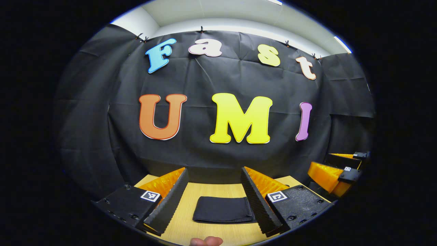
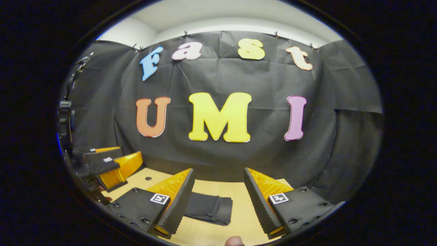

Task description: Grasp the waist and the cuffs of the jeans and fold them to make the two legs overlap; first hold the waist and fold one-third of the jeans toward the cuffs, then hold the cuffs and fold the remaining one-third in the same direction to finish folding.

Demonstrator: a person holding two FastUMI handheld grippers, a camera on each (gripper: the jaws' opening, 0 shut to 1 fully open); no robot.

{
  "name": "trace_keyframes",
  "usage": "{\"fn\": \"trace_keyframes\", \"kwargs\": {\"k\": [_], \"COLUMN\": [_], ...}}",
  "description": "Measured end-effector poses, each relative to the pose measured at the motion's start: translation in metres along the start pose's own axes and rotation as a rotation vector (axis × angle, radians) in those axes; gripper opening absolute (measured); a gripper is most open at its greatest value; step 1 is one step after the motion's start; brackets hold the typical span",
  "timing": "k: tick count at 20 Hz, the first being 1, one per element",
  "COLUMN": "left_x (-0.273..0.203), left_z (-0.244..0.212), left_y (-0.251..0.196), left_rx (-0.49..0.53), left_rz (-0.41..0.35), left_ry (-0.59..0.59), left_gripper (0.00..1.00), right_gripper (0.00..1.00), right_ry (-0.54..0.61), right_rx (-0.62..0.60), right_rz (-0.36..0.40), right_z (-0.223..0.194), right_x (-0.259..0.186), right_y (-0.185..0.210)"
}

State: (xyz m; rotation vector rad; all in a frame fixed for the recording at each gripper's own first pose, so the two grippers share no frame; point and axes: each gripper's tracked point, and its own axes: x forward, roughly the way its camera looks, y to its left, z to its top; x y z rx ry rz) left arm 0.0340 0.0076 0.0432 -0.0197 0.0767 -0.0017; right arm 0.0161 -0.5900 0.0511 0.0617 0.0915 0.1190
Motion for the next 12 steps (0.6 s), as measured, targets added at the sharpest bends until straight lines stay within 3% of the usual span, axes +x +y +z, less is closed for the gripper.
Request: {"fn": "trace_keyframes", "kwargs": {"k": [4, 12], "left_x": [-0.015, -0.017], "left_z": [-0.016, -0.018], "left_y": [0.009, 0.009], "left_rx": [-0.083, -0.074], "left_rz": [0.013, 0.01], "left_ry": [0.028, 0.02], "left_gripper": [0.98, 0.98], "right_gripper": [0.88, 0.91], "right_ry": [0.022, 0.03], "right_rx": [0.009, -0.015], "right_rz": [-0.058, -0.061], "right_z": [-0.019, -0.031], "right_x": [-0.004, -0.014], "right_y": [-0.012, -0.008]}}
